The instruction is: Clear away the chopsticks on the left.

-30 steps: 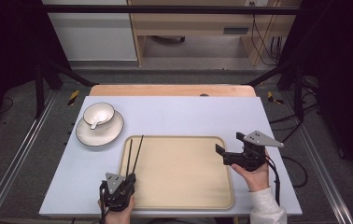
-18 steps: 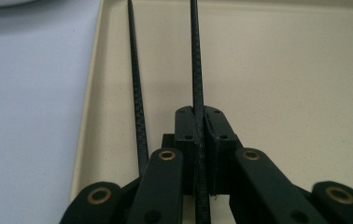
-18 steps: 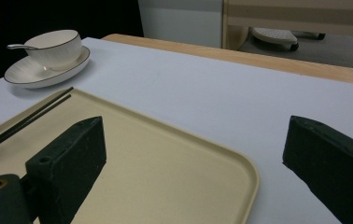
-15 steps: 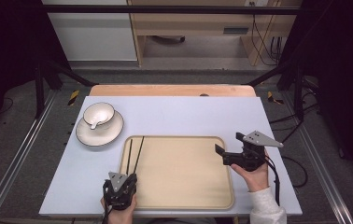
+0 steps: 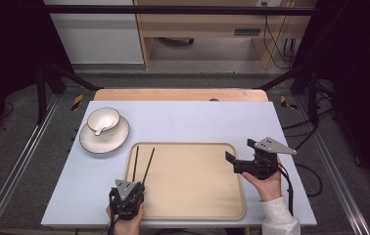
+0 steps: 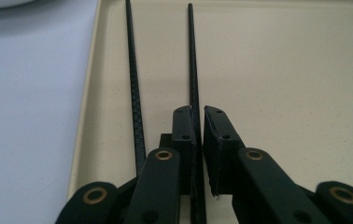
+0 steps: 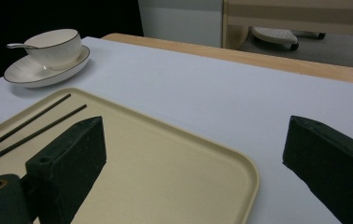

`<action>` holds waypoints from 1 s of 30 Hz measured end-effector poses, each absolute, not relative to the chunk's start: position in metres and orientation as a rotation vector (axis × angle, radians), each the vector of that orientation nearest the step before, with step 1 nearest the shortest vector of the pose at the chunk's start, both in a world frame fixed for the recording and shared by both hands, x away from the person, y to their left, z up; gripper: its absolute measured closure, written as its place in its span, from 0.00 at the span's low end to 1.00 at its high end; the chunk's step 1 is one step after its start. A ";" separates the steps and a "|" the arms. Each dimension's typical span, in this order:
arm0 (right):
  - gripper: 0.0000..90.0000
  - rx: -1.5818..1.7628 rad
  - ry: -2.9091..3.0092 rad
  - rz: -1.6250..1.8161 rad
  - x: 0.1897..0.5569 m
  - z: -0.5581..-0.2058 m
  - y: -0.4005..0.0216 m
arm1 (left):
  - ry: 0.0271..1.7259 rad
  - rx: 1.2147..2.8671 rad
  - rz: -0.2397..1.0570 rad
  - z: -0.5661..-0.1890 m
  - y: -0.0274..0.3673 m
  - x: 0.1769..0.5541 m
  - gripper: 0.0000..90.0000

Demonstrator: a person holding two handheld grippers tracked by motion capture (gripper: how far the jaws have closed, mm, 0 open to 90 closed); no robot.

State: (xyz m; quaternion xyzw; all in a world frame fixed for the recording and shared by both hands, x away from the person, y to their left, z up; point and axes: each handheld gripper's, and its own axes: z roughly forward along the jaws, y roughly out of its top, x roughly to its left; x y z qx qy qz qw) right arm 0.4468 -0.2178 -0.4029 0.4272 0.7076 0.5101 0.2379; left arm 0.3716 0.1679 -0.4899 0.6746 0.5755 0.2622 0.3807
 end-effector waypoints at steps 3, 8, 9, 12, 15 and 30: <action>0.07 1.172 1.941 1.397 0.447 -0.403 -0.217 | 1.456 1.719 0.668 -0.487 0.170 0.371 0.90; 0.07 1.169 1.934 1.404 0.446 -0.402 -0.220 | 1.393 1.705 0.683 -0.469 0.173 0.370 0.87; 0.07 1.175 1.928 1.407 0.446 -0.402 -0.220 | 1.376 1.699 0.686 -0.465 0.173 0.370 0.86; 0.07 1.178 1.924 1.407 0.446 -0.401 -0.221 | 1.322 1.675 0.663 -0.450 0.177 0.373 0.84; 0.07 1.173 1.923 1.408 0.445 -0.401 -0.221 | 1.259 1.672 0.629 -0.434 0.182 0.379 0.81; 0.06 1.193 1.899 1.416 0.444 -0.399 -0.228 | 1.018 1.800 0.528 -0.390 0.213 0.421 0.34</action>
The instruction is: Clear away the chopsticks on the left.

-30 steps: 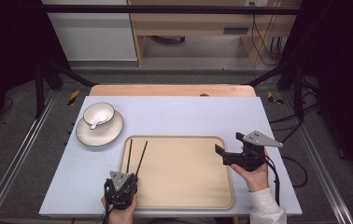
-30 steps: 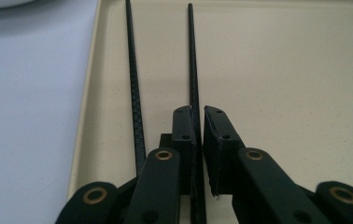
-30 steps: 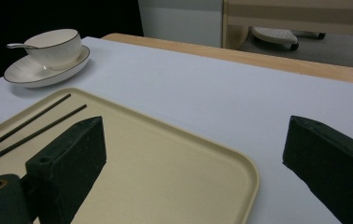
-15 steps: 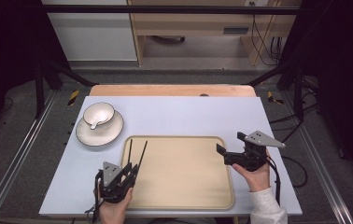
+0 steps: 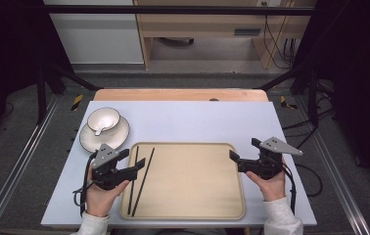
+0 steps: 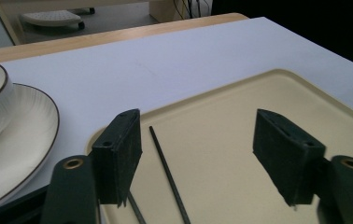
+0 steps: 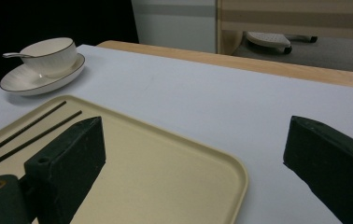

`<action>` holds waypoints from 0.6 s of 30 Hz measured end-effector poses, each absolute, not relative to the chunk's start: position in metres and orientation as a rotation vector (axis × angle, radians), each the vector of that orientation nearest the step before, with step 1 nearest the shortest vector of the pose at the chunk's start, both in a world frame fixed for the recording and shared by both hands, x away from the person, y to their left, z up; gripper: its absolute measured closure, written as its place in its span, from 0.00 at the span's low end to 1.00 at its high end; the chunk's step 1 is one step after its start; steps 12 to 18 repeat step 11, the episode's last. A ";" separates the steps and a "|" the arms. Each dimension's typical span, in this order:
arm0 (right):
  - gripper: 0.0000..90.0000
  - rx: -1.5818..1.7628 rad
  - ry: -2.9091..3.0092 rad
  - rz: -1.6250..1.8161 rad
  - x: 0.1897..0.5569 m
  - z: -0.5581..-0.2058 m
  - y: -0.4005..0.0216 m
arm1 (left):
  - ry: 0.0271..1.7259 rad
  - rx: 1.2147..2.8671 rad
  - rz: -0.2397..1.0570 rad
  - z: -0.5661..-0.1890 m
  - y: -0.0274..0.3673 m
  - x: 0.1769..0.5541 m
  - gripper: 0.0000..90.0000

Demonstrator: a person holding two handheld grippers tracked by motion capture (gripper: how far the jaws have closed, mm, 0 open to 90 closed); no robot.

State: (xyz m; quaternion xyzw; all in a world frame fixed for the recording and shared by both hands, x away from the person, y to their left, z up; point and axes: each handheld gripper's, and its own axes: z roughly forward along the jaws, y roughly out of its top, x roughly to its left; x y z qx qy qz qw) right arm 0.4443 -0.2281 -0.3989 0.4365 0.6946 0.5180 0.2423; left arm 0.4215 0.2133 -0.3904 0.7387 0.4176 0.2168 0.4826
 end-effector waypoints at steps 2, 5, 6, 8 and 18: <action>0.06 1.186 1.895 1.415 0.444 -0.398 -0.230 | 0.998 1.817 0.544 -0.392 0.219 0.422 0.30; 0.06 1.198 1.888 1.419 0.443 -0.397 -0.231 | 0.991 1.802 0.541 -0.395 0.231 0.421 0.27; 0.06 1.194 1.886 1.425 0.443 -0.397 -0.231 | 0.993 1.795 0.545 -0.396 0.235 0.420 0.26; 0.06 1.198 1.885 1.421 0.443 -0.397 -0.232 | 0.993 1.788 0.549 -0.397 0.241 0.419 0.23; 0.06 1.193 1.895 1.412 0.443 -0.398 -0.232 | 0.991 1.799 0.573 -0.401 0.247 0.418 0.22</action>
